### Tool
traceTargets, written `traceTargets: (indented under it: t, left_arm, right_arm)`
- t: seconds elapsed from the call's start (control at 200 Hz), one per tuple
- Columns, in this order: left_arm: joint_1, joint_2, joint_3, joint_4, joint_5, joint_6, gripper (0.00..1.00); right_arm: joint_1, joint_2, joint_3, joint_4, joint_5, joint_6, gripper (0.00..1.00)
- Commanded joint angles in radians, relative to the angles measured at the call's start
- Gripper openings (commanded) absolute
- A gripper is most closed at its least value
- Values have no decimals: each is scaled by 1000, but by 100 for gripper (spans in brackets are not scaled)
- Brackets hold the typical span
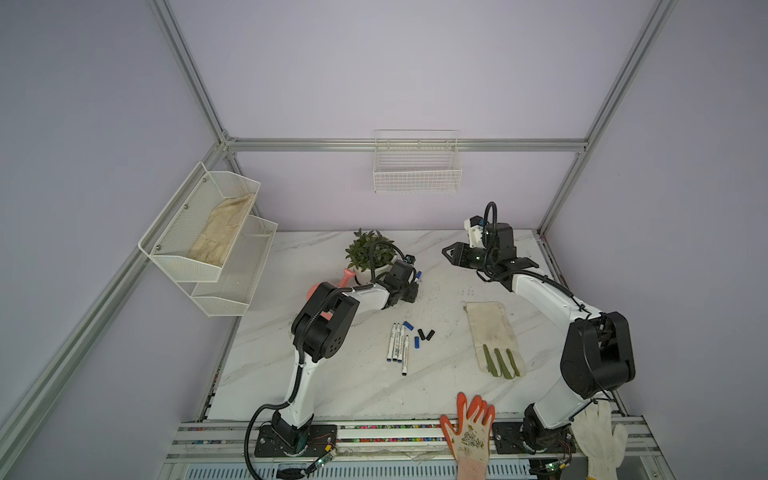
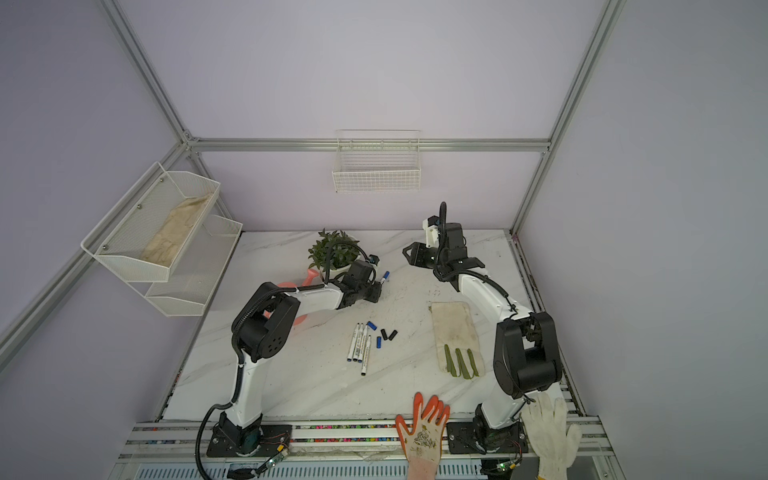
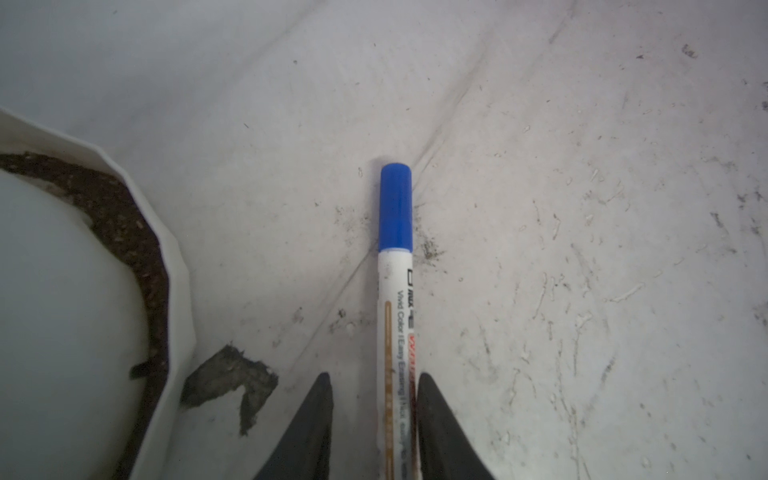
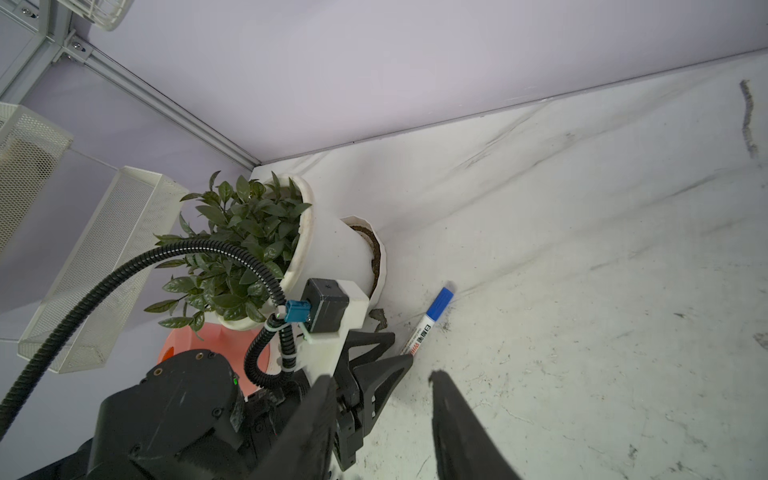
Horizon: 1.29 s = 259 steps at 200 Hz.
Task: Insert the pens into the pen caps
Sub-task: 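Lower the capped marker and lay it on the table with the left gripper, then move the left gripper down over the uncapped white markers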
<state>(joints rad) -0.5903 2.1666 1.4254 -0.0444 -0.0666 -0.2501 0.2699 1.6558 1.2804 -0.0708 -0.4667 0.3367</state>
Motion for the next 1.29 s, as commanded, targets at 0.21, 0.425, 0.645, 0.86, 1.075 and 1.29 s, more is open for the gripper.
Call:
traceTargets:
  t: [0.21,0.425,0.645,0.86,1.075,1.29]
  left_arm:
    - [9,-156,-14,27,90,55,58]
    - [-24,-494,-401,75,107,112,63]
    - [-84,-744,-730,49,44,109,63]
    - [-112,-774,-752,-28,26,60,62]
    - [-114,-762,-766,-56,-9,41,60]
    - [-115,-679,-747,-72,-11,41,59]
  right_arm:
    - [-3,-27,4,-5,29,-4,41]
    - [-3,-32,-6,-11,46,-13,41]
    - [-2,-13,2,-17,36,-13,40]
    - [-3,1,5,-17,33,-15,40]
    - [-3,13,3,-21,33,-20,40]
    - [-2,21,6,-21,25,-20,40]
